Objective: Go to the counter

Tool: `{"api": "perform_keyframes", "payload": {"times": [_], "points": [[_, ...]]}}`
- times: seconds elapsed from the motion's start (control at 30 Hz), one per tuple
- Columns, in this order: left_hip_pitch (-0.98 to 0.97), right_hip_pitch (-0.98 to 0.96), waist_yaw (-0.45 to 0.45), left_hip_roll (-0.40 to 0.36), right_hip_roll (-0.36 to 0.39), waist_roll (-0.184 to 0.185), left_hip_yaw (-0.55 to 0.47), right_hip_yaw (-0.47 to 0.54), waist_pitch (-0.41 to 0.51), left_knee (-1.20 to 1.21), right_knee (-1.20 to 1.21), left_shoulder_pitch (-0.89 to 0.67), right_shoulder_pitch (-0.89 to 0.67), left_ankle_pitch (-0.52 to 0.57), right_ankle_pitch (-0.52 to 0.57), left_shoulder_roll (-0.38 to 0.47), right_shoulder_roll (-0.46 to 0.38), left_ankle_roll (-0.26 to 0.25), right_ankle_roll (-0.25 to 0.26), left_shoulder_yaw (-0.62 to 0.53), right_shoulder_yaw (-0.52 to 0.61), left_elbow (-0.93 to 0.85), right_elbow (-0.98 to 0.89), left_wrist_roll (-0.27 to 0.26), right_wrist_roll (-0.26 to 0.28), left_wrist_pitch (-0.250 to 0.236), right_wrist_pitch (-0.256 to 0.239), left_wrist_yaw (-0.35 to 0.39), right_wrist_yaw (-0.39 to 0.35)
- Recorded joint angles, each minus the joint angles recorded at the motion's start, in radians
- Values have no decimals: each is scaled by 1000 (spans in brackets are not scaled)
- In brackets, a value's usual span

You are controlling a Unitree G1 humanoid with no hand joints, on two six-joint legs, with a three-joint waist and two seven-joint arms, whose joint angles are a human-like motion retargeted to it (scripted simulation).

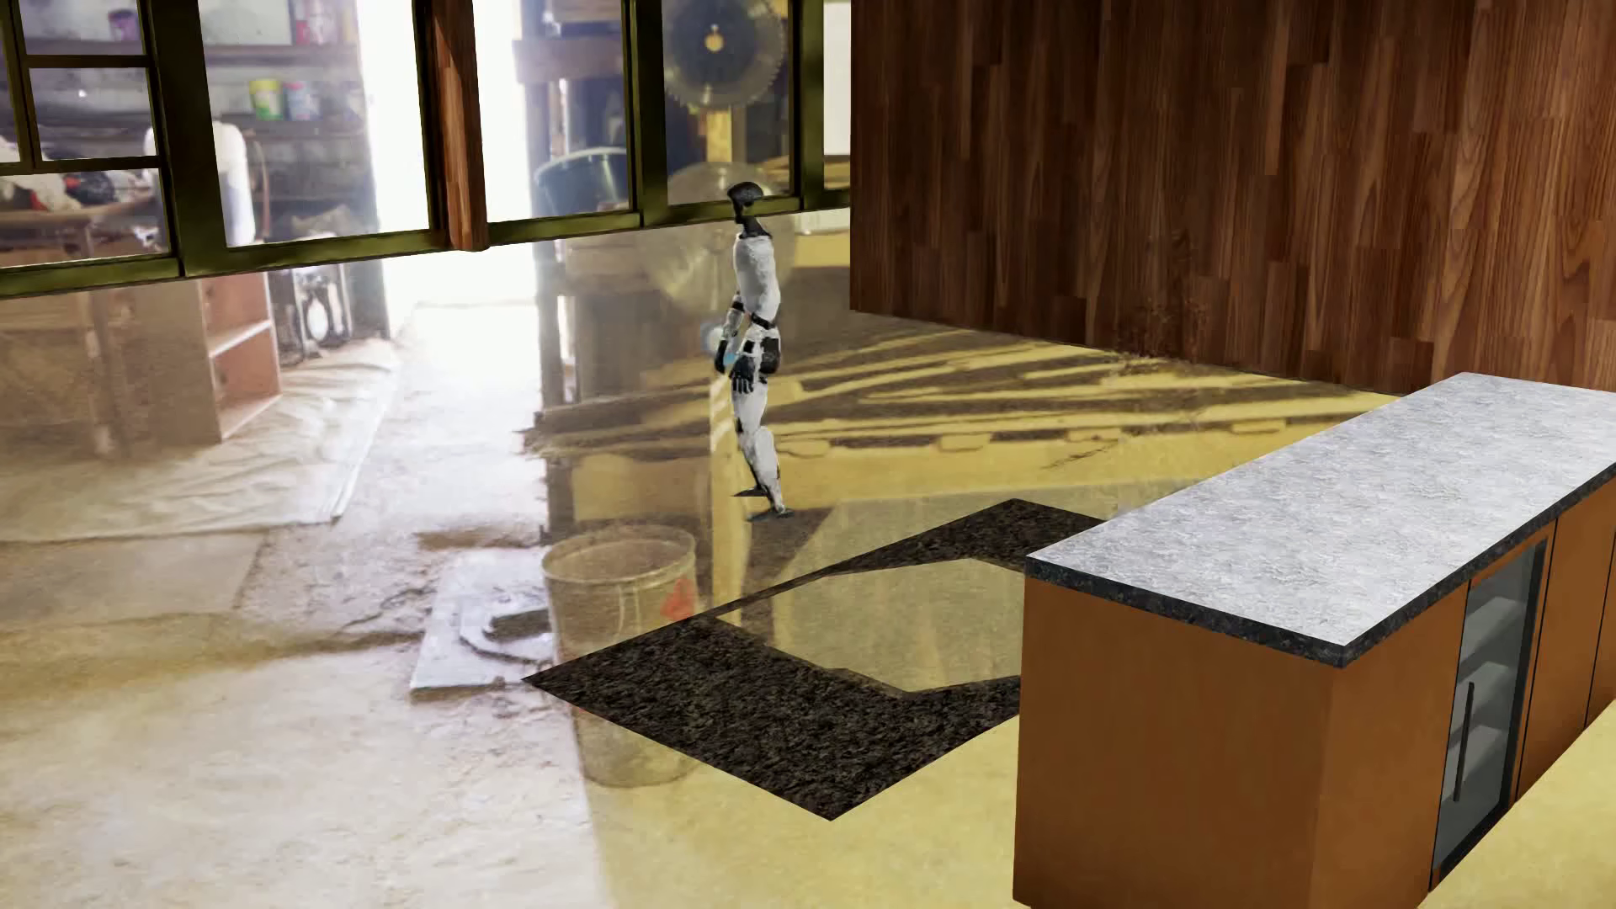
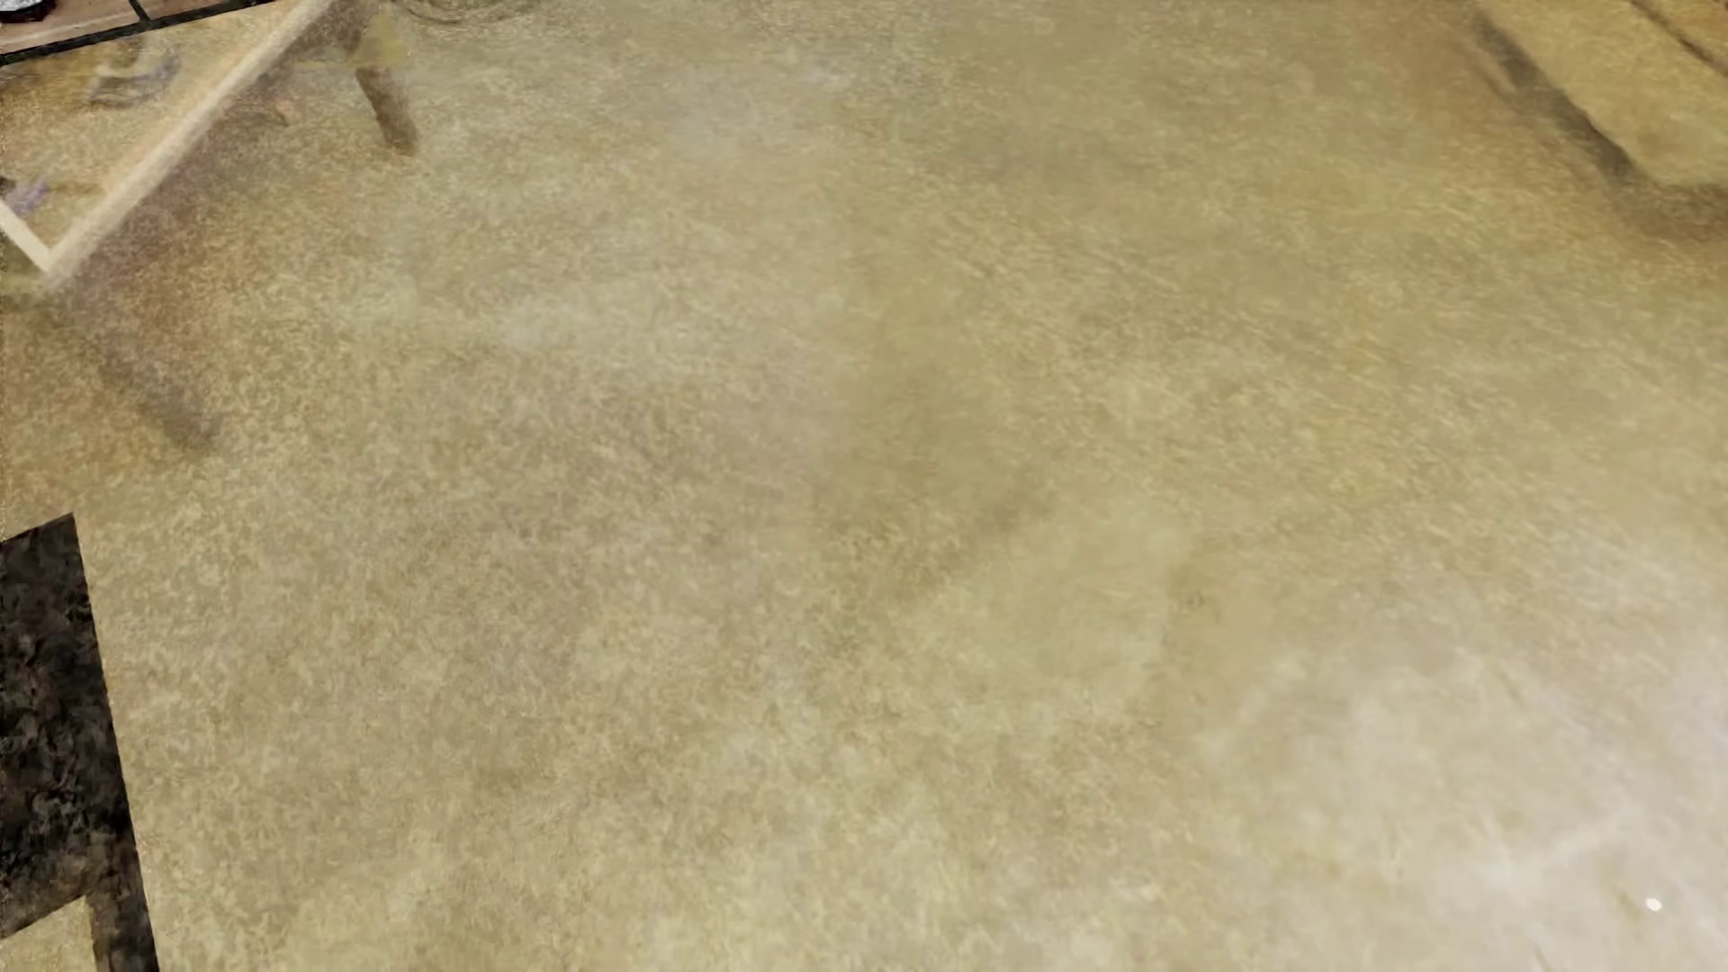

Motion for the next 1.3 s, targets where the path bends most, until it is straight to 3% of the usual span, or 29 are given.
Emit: {"api": "perform_keyframes", "payload": {"times": [0.27,0.3,0.37,0.4,0.43,0.47,0.53,0.57,0.6,0.67,0.73,0.77,0.8,0.83,0.87,0.9,0.97,1.13,1.23,1.27,1.3], "points": [[-60,-6,-3,-21,-45,4,-93,-101,13,73,74,-20,34,25,-16,15,-23,-30,-6,-45,-29,-46,-19,-15,26,-28,-7,11,-39],[-87,-3,-2,-34,-63,2,-123,-137,15,88,73,-29,42,39,-13,10,-30,-52,-4,-46,-36,-58,-19,-19,27,-34,-1,12,-37],[-146,8,-12,-58,-103,-4,-173,-226,17,136,78,-40,61,-3,-21,14,-42,-208,5,-44,-39,-79,-10,-16,32,-45,4,14,-26],[-180,24,-28,-88,-126,-7,-164,-286,17,171,83,-43,74,-38,-32,20,-49,-211,14,-44,-34,-89,-3,-10,32,-56,6,8,-17],[-218,48,-47,-55,-147,-9,-102,-350,17,224,83,-46,89,-56,-41,24,-59,-212,24,-46,-35,-95,2,-1,38,-66,10,2,-10],[-231,79,-59,100,-159,-7,73,-412,15,289,70,-51,99,-62,-43,23,-62,-229,34,-43,-38,-91,3,6,44,-70,24,1,-5],[-137,140,-64,334,-165,10,508,-520,6,276,40,-49,123,-63,-26,17,-80,17,62,-26,-66,-77,10,18,64,-76,49,29,-4],[-65,169,-62,377,-173,21,696,-564,1,201,35,-42,135,1,-17,9,-88,87,82,-12,-94,-68,16,17,79,-75,63,55,-13],[-41,198,-50,361,-187,27,726,-594,-2,164,30,-34,144,35,-2,-2,-101,77,103,2,-114,-56,22,12,86,-76,69,73,-17],[-40,249,-27,291,-254,33,657,-636,-2,163,75,-26,161,-11,53,-16,-127,88,159,25,-163,-3,37,1,98,-66,74,89,-30],[-31,279,-12,190,-349,37,586,-652,-3,131,160,-45,189,-37,183,-14,-137,102,172,20,-216,74,37,17,103,-32,78,68,-52],[-18,276,-8,130,-407,37,550,-644,-3,99,224,-52,197,-45,274,-10,-143,116,121,2,-226,101,30,33,99,-17,78,39,-51],[-5,266,-4,74,-469,34,514,-643,-2,70,295,-56,198,-51,319,-2,-147,130,-28,-15,-223,115,19,44,88,-7,64,4,-43],[2,214,-10,23,-489,29,466,-559,2,54,379,-60,194,-59,282,9,-146,144,-132,-29,-224,119,6,53,79,-1,54,-22,-37],[5,108,-25,-17,-436,27,408,-369,10,47,481,-65,189,-68,203,17,-140,156,-129,-32,-234,117,-18,54,67,4,50,-29,-43],[7,2,-36,-48,-354,27,355,-198,16,42,578,-69,183,-77,157,26,-123,165,-88,-27,-261,111,-50,49,65,3,45,-23,-60],[14,-172,-46,-90,-198,26,267,-15,24,35,707,-63,168,-95,118,38,-82,174,-23,-28,-323,80,-97,34,55,2,8,11,-91],[63,-451,-87,-174,19,24,14,8,27,16,579,-84,232,-153,94,73,-41,165,-94,-82,-390,53,-315,28,-53,-2,-109,5,-108],[115,-496,-102,-206,185,32,-131,120,22,12,185,-83,324,-208,141,76,-40,148,-20,-137,-426,36,-402,26,-95,-20,-145,6,-89],[141,-473,-102,-209,222,34,-168,165,19,6,37,-70,346,-217,184,75,-39,133,36,-156,-430,33,-396,21,-98,-30,-144,10,-76],[162,-455,-100,-202,239,37,-206,184,16,15,14,-54,355,-215,301,78,-31,116,-111,-175,-428,32,-362,16,-95,-34,-133,9,-64]]}}
